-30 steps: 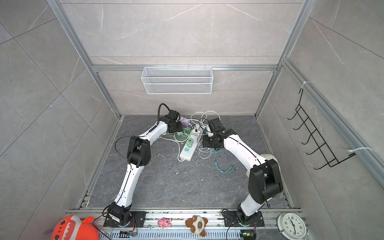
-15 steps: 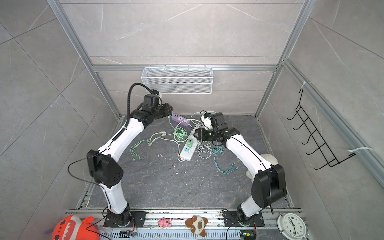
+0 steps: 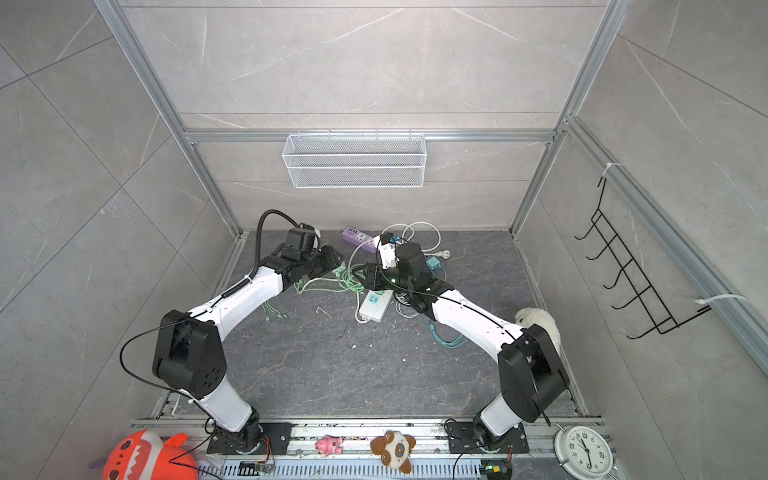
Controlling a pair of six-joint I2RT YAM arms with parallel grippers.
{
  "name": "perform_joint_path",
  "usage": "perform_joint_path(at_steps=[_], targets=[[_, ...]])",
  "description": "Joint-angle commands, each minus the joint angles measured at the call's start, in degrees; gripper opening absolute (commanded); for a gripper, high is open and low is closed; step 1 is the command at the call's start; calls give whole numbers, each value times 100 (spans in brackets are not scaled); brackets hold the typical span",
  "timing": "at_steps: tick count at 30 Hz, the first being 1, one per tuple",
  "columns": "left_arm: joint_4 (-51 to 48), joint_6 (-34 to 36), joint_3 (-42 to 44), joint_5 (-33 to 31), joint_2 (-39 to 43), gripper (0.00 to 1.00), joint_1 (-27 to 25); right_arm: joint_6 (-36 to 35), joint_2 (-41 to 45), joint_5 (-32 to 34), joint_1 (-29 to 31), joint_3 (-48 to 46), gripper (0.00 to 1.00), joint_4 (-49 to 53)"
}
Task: Insert the plug
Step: 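Lift the green charger with left gripper toward the right gripper while right gripper approaches, then grasp the green charger held by left gripper with right gripper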
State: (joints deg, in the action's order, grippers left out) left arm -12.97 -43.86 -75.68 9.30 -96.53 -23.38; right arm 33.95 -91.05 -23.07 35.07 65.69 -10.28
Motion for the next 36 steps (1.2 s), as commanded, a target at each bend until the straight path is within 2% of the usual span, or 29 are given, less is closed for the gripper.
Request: perform_joint_path(at_steps=[1,12,30,36], targets=[[814,-521,-11,453,432,32,21,218,-370,450,136,-12,45,-649],[1270,-1143,450,805,643,32,52,280,-1022,1050,447,90,43,-1037],[1398,-1259,611,829,715,33,70,206,-1526,1471,600,521,45,-1712],[1542,-1352,716,914,750,33,70,203,-1712,1617,651,710,42,-1745]])
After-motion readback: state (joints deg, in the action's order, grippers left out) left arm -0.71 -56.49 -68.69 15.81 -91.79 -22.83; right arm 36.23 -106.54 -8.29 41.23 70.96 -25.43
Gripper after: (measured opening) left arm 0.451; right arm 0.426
